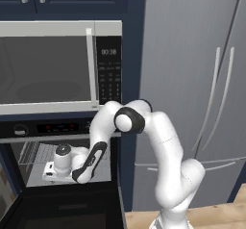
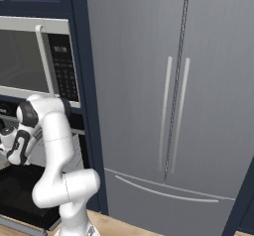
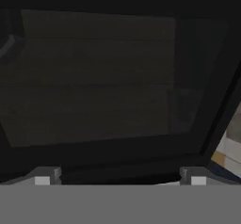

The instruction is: Take the baked cake out of the oven and place it on the plate for cooling. Then close the oven door.

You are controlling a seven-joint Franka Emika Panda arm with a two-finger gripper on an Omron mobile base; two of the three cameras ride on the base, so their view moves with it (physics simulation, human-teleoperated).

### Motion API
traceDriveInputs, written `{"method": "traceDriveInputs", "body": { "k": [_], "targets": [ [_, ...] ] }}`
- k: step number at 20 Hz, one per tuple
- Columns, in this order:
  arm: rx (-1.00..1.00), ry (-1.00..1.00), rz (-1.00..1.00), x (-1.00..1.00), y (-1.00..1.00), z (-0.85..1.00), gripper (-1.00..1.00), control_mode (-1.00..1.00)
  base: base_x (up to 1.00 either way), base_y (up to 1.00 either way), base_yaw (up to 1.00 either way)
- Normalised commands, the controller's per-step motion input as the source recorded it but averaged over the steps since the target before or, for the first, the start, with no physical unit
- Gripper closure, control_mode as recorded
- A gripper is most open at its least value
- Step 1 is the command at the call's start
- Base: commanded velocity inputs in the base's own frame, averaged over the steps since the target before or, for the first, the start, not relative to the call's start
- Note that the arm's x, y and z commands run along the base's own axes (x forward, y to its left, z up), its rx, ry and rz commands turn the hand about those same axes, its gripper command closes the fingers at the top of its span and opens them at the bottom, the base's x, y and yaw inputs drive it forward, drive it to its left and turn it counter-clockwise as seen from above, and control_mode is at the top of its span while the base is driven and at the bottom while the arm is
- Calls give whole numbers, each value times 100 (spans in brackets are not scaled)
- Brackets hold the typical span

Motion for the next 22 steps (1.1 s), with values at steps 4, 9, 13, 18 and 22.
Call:
{"method": "traceDriveInputs", "body": {
  "k": [4,9,13,18,22],
  "targets": [
    [8,10,-1,-40,-1,30,-100,-100,0,0,0],
    [9,12,0,-33,0,21,-100,-100,0,0,0],
    [3,9,0,-38,2,23,-100,-100,0,0,0],
    [0,4,0,-44,6,13,-100,-100,0,0,0],
    [-1,0,0,-41,6,7,-100,-100,0,0,0]
  ]
}}
